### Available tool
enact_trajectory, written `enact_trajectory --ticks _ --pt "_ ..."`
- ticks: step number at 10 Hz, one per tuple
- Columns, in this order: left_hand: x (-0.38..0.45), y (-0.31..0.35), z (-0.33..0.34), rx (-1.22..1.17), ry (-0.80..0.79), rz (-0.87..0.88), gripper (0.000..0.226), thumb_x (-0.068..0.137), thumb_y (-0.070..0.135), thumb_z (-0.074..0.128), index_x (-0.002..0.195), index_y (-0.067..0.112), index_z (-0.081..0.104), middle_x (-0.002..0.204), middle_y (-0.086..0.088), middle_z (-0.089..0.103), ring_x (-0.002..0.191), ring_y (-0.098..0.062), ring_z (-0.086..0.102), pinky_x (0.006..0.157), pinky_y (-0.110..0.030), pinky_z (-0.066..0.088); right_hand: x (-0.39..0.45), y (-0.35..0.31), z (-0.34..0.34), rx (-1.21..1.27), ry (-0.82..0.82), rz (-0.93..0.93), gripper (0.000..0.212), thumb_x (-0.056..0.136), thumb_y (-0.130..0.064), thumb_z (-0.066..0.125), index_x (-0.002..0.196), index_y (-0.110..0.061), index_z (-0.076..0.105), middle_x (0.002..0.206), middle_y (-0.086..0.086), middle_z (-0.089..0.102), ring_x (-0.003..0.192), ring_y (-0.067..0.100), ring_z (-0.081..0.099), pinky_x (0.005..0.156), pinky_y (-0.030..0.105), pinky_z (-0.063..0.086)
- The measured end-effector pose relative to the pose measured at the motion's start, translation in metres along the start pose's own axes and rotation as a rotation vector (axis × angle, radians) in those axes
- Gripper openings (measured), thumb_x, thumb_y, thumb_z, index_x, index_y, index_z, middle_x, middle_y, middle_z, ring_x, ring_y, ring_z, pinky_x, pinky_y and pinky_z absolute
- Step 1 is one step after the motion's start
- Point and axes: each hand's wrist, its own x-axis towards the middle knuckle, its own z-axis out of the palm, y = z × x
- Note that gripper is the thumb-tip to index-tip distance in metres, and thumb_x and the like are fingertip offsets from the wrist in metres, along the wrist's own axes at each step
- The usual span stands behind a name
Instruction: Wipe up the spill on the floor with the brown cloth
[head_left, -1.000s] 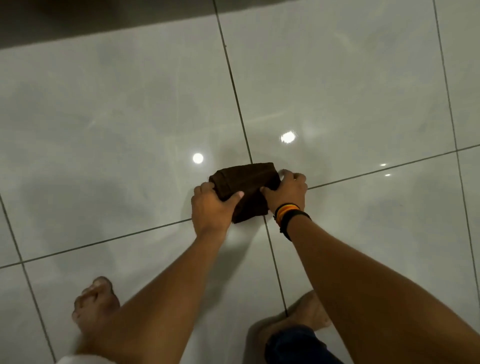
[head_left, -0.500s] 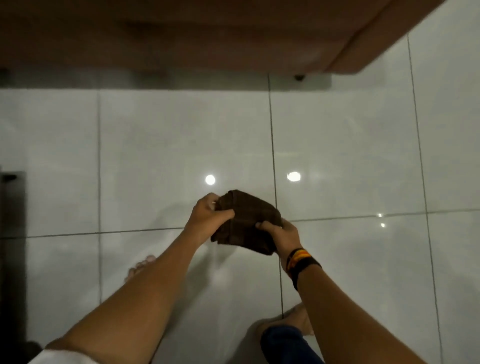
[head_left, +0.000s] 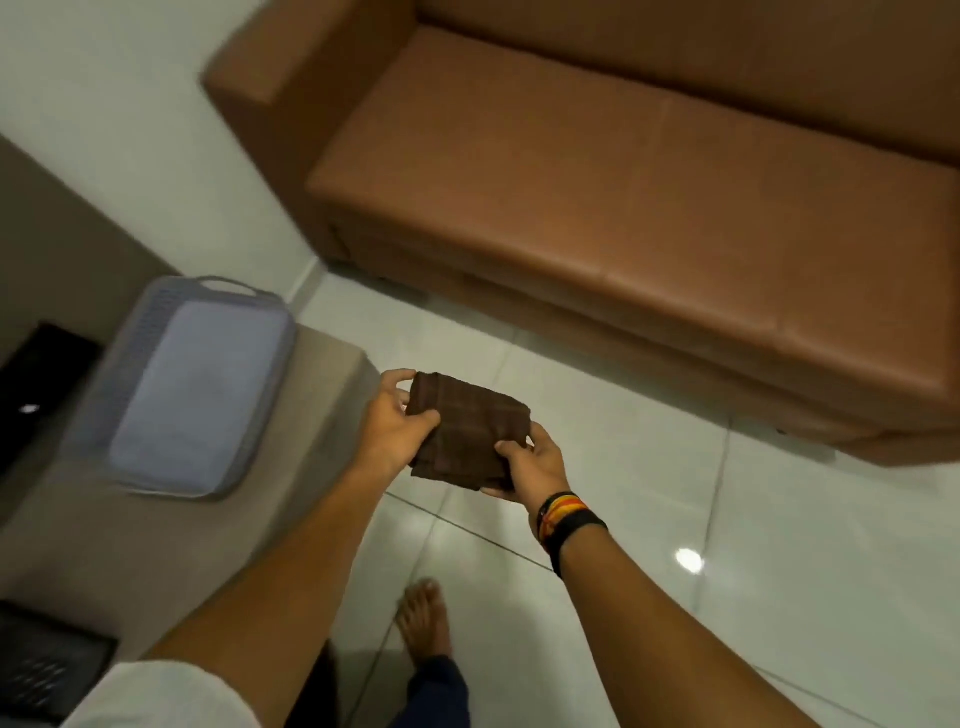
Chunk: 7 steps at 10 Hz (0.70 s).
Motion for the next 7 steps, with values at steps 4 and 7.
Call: enact_trajectory --ticks 4,7 --pt "0.041 -0.091 -0.296 0.022 0.392 -0.043 0.055 0.089 -0.002 0.072 0.141 0.011 0.057 0.119 -0.006 0.063 0.116 -0.027 0.062 0.102 -0.041 0.054 -0.004 0.007 0.330 -0.236 -0.293 -0.044 0.035 0.095 0.004 0.056 0.126 -0.013 0.059 0.125 0.019 0.068 0.111 0.041 0.068 0.091 0.061 0.058" --pt "0.050 -0.090 -0.336 0.441 0.460 0.068 0.076 0.101 0.023 0.060 0.165 0.008 0.023 0.172 -0.017 0.026 0.159 -0.035 0.026 0.129 -0.051 0.024 -0.032 0.025 0.338 -0.388 -0.246 0.047 0.036 0.096 -0.006 0.062 0.131 -0.006 0.057 0.133 0.019 0.063 0.121 0.035 0.061 0.111 0.051 0.048"
